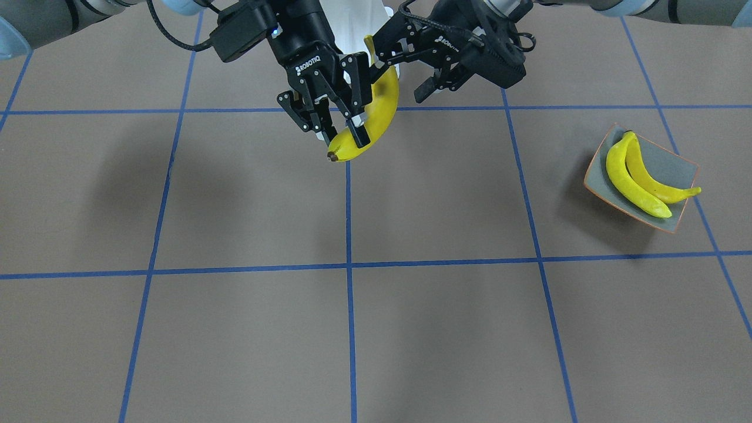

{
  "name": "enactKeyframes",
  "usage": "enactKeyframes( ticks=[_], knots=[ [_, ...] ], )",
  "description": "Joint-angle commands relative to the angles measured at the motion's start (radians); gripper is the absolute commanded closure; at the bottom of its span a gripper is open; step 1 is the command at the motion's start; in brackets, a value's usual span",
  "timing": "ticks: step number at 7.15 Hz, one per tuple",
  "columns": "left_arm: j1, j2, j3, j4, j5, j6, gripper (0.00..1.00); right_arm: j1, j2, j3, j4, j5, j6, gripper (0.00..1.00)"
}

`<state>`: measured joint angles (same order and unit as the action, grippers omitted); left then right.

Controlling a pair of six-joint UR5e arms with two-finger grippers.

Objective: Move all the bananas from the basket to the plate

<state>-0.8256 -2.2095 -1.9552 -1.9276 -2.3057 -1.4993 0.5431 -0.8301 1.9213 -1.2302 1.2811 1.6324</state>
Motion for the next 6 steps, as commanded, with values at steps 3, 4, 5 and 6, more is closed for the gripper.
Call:
enactKeyframes(
  ticks=[3,4,5,6],
  knots=[
    [0.011,0.01,0.002,-0.033,0.0,0.008,1.0,-0.008,-0.007,-0.002,0.057,0.003,-0.017,1.0],
    [0.011,0.013,0.001,-0.033,0.0,0.016,1.0,-0.008,-0.007,-0.001,0.058,0.004,-0.026,1.0],
    [0.011,0.013,0.001,-0.033,0.0,0.018,1.0,-0.008,-0.006,0.002,0.058,0.007,-0.025,0.88],
    [0.011,0.013,0.001,-0.033,0.0,0.018,1.0,-0.006,-0.006,0.005,0.066,0.006,-0.013,0.01]
  ],
)
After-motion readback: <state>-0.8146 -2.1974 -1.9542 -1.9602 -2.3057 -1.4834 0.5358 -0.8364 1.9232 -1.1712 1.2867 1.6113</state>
